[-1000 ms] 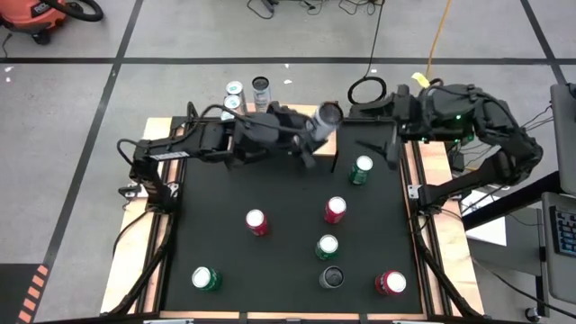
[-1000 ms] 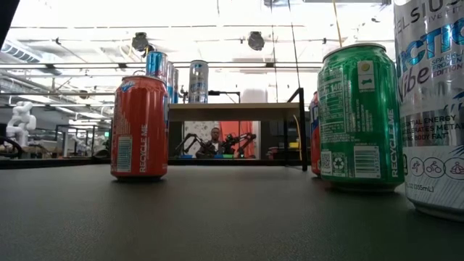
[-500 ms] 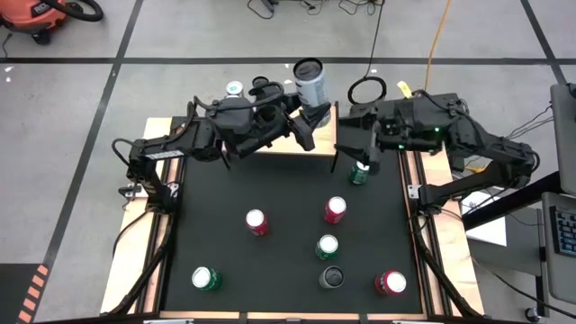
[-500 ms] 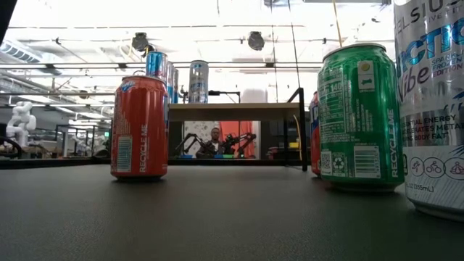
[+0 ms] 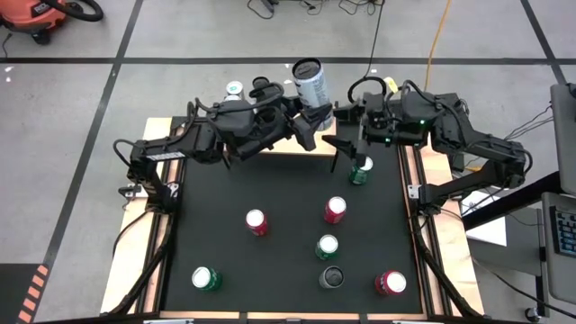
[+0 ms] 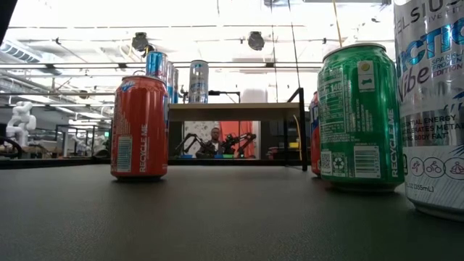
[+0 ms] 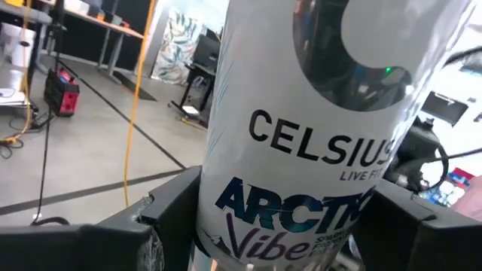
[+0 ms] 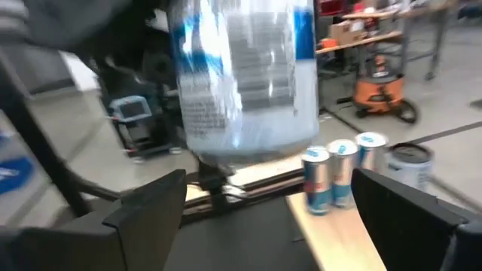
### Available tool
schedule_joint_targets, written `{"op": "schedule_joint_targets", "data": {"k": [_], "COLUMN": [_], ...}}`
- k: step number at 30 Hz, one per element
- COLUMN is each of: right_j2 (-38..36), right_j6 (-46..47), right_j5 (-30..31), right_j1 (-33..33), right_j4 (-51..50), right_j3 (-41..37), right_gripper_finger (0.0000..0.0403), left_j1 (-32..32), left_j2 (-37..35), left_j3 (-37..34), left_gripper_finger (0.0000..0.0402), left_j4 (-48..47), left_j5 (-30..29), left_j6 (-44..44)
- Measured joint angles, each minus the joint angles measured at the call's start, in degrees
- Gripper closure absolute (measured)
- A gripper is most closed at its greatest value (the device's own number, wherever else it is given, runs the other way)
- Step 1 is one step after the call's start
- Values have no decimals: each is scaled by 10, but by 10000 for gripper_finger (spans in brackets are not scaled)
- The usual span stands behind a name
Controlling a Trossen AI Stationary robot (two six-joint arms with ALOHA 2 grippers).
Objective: Place canned beverage on shelf
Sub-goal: Put the top white-blue soda can on the shelf
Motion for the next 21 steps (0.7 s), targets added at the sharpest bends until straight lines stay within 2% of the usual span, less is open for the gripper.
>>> {"op": "schedule_joint_targets", "data": {"k": [4,10,17,21], "right_j2": [0,2,19,26], "right_j6": [-52,-59,-112,-119], "right_j5": [40,44,73,111], "right_j1": [5,3,3,4], "right_j4": [9,9,24,26], "right_j3": [0,0,0,0], "right_gripper_finger": [44,7,4,6], "left_j1": [1,0,2,2], "left_j2": [0,5,21,31], "left_j3": [0,0,1,1], "left_gripper_finger": [130,130,130,130], "left_j4": [-4,-1,5,3], "left_j5": [-15,-46,-75,-88], "left_j6": [0,0,0,0]}}
